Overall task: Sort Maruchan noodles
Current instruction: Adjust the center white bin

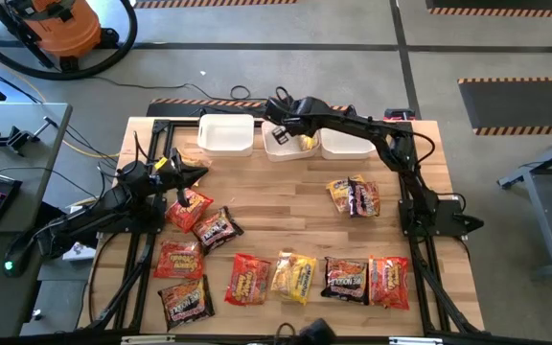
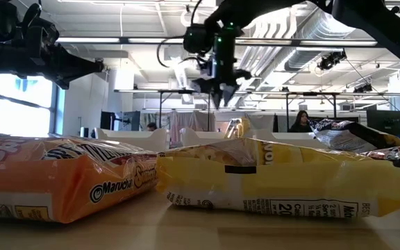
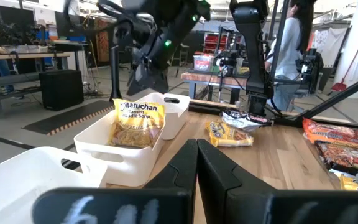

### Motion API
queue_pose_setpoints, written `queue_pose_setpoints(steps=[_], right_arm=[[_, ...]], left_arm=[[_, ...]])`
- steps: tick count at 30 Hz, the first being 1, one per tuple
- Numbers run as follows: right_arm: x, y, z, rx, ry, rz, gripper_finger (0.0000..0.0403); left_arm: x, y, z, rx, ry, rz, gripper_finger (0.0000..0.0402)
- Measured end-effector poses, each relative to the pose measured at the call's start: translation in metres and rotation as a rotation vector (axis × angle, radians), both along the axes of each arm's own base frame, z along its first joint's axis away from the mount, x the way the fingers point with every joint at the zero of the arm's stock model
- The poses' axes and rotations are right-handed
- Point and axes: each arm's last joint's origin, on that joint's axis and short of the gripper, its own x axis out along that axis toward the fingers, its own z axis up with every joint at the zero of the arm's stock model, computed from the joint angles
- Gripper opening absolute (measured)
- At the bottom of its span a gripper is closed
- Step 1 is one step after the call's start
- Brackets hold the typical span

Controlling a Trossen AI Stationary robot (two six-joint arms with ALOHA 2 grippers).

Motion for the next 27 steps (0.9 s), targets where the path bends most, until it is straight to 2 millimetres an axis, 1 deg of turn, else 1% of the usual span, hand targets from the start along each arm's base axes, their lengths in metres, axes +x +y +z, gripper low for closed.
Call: queue_pose_setpoints(steps=[2, 5, 8, 10, 12, 15, 19, 24, 27], right_arm=[[0.008, 0.002, -0.001, 0.085, -0.066, 0.124, 0.0112], [0.017, 0.005, -0.011, 0.219, -0.154, 0.288, 0.0076], [0.019, 0.013, -0.023, 0.318, -0.154, 0.398, 0.0025], [0.018, 0.02, -0.026, 0.348, -0.115, 0.44, 0.0007], [0.017, 0.028, -0.028, 0.382, -0.074, 0.466, 0.001], [0.018, 0.038, -0.029, 0.432, -0.065, 0.494, 0.001], [0.021, 0.046, -0.038, 0.426, -0.013, 0.495, 0.0002], [0.027, 0.041, -0.065, 0.395, 0.072, 0.459, 0.0003], [0.028, 0.035, -0.08, 0.364, 0.122, 0.423, 0.0004]], left_arm=[[0.0, 0.0, 0.0, 0.0, 0.0, -0.001, 0.0003], [0.0, 0.0, 0.0, 0.0, 0.0, -0.001, 0.0003], [0.0, 0.0, 0.0, 0.0, 0.0, 0.0, 0.0003], [0.0, 0.0, 0.0, 0.0, 0.0, 0.0, 0.0003], [0.0, 0.0, 0.0, 0.0, 0.0, 0.0, 0.0003], [0.0, 0.0, 0.0, 0.0, 0.0, 0.0, 0.0003], [0.0, 0.0, 0.0, 0.0, 0.0, -0.001, 0.0003], [0.0, 0.0, 0.0, 0.0, 0.0, -0.002, 0.0003], [0.0, 0.0, 0.0, 0.0, 0.0, -0.002, 0.0003]])
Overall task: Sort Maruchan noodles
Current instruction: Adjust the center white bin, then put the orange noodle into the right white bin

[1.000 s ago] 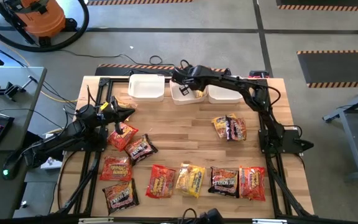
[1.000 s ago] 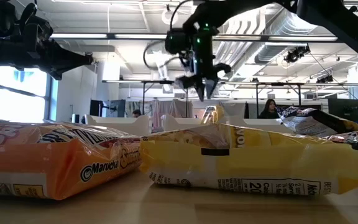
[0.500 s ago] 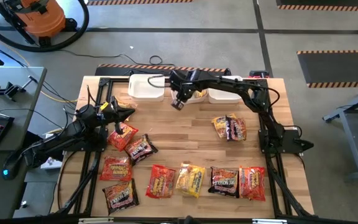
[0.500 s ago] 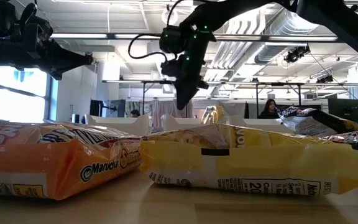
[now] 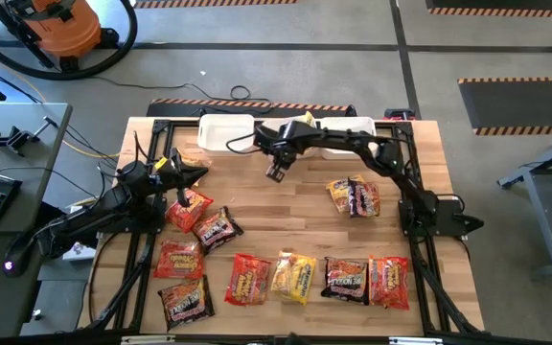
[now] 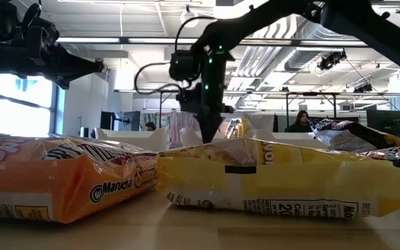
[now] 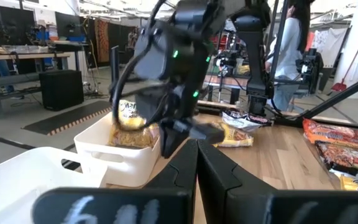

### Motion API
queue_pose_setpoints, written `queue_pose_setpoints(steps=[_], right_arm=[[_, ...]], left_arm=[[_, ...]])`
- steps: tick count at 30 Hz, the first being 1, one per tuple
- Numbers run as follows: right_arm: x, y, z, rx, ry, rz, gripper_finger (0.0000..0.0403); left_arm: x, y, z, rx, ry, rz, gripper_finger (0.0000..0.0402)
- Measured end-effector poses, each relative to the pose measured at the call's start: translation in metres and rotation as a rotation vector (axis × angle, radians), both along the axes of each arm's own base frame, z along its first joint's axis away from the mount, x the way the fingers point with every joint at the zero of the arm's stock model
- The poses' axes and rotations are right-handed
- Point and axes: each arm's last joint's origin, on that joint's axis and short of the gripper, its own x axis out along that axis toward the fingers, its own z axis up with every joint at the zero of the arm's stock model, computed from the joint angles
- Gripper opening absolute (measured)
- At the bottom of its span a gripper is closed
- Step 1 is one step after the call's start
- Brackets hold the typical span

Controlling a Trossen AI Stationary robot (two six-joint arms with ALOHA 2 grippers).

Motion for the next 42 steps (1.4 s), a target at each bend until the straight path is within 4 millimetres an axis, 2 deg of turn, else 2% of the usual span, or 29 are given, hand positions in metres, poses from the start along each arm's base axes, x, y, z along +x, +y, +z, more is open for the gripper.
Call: queue_pose_setpoints(steps=[8, 22, 24, 28, 34, 42], right_arm=[[0.005, -0.011, -0.017, -0.064, -0.003, -0.066, 0.0004], [0.006, -0.02, -0.017, -0.111, -0.018, -0.034, 0.0004], [0.005, -0.02, -0.014, -0.129, -0.016, -0.025, 0.0004], [0.004, -0.015, 0.006, -0.162, -0.05, -0.01, 0.0004], [0.008, 0.001, 0.035, -0.208, -0.128, 0.083, 0.0001], [0.033, 0.016, 0.03, -0.165, -0.305, 0.206, 0.0]], left_arm=[[0.0, 0.0, 0.0, 0.0, 0.0, 0.001, 0.0003], [0.0, 0.0, 0.0, 0.0, 0.0, 0.001, 0.0003], [0.0, 0.0, 0.0, 0.0, 0.0, 0.001, 0.0003], [0.0, 0.0, 0.0, 0.0, 0.0, 0.001, 0.0003], [0.0, 0.0, 0.0, 0.0, 0.0, 0.001, 0.0003], [0.0, 0.0, 0.0, 0.0, 0.0, 0.001, 0.0003]])
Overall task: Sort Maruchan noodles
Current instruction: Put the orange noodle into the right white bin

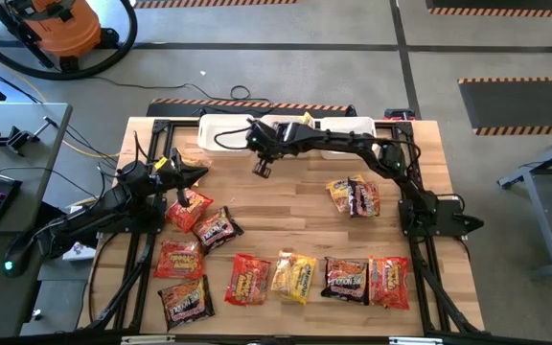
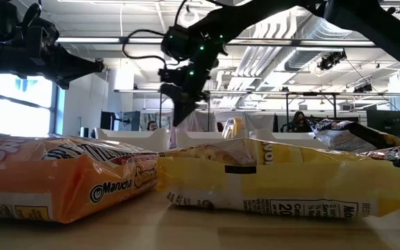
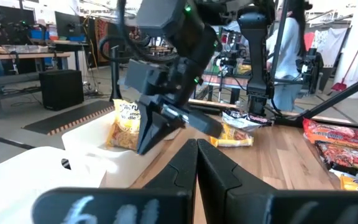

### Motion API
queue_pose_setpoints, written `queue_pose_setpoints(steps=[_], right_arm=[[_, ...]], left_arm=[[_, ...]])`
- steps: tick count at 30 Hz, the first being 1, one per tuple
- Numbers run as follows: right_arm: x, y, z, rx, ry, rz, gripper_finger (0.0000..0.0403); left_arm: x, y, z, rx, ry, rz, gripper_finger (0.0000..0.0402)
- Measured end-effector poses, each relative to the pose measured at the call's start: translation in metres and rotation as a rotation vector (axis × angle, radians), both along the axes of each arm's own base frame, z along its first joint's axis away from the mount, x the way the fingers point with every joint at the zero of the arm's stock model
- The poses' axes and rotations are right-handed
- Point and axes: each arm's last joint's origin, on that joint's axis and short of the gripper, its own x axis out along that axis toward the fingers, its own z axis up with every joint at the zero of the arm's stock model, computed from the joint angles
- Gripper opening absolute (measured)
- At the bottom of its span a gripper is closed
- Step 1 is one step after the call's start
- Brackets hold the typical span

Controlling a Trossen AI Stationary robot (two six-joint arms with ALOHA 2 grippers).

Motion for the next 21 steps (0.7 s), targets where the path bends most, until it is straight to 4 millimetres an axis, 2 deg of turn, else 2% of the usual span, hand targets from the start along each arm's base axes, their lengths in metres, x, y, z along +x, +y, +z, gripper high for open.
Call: queue_pose_setpoints(steps=[6, 10, 14, 17, 21], right_arm=[[0.017, 0.017, -0.005, -0.039, -0.144, 0.096, 0.0], [0.016, 0.029, -0.029, -0.015, -0.269, 0.135, 0.0], [0.014, 0.055, -0.044, -0.036, -0.467, 0.2, 0.0], [0.005, 0.071, -0.048, -0.044, -0.607, 0.224, 0.0], [-0.018, 0.081, -0.045, -0.062, -0.766, 0.25, 0.0]], left_arm=[[0.0, 0.0, 0.0, 0.0, 0.0, 0.0, 0.0003], [0.0, 0.0, 0.0, 0.0, 0.0, 0.0, 0.0003], [0.0, 0.0, 0.0, 0.001, -0.001, 0.001, 0.0003], [0.0, 0.0, 0.0, 0.001, -0.002, 0.001, 0.0003], [0.0, 0.0, 0.0, 0.0, 0.0, 0.0, 0.0003]])
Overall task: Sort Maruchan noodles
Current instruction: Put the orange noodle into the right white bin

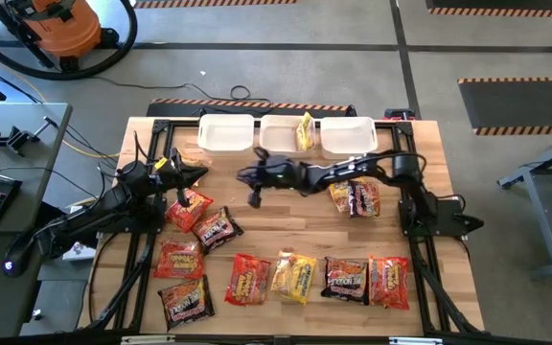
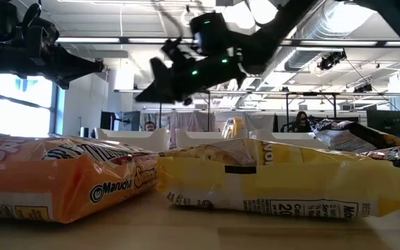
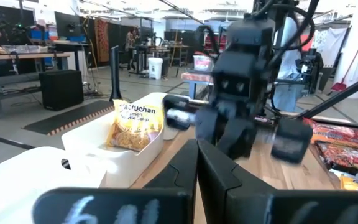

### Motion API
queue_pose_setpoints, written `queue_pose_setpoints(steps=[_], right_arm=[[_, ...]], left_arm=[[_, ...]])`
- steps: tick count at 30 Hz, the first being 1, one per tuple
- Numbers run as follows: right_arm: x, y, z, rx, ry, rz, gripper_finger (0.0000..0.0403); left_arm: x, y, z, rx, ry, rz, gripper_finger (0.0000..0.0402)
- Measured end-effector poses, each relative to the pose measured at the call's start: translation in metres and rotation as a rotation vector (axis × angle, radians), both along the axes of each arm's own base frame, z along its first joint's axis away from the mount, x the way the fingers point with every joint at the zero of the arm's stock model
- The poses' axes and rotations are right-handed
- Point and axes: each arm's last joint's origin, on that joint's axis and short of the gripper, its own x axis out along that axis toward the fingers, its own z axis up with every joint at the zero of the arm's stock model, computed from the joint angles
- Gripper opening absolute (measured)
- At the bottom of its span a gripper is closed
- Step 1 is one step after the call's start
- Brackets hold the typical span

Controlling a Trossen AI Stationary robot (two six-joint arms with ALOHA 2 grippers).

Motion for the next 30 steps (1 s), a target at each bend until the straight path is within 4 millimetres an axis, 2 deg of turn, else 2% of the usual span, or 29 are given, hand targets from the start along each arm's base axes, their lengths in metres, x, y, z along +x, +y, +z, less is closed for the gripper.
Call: queue_pose_setpoints(steps=[6, 12, 16, 23, 30], right_arm=[[-0.043, 0.012, 0.006, 0.033, -0.139, 0.037, 0.0], [-0.077, 0.016, 0.005, 0.031, -0.158, 0.027, 0.0], [-0.087, 0.021, 0.005, 0.026, -0.19, 0.04, 0.0], [-0.103, 0.027, -0.016, 0.06, -0.124, 0.043, 0.0], [-0.117, 0.03, -0.026, 0.076, -0.146, 0.043, 0.0]], left_arm=[[0.0, 0.0, 0.0, 0.001, 0.0, -0.001, 0.0003], [0.0, 0.0, 0.0, 0.0, 0.0, -0.001, 0.0003], [0.0, 0.0, 0.003, 0.035, -0.017, 0.005, 0.0003], [-0.001, 0.0, 0.007, 0.047, -0.064, 0.013, 0.0003], [-0.005, -0.003, 0.03, 0.051, -0.308, -0.007, 0.0003]])
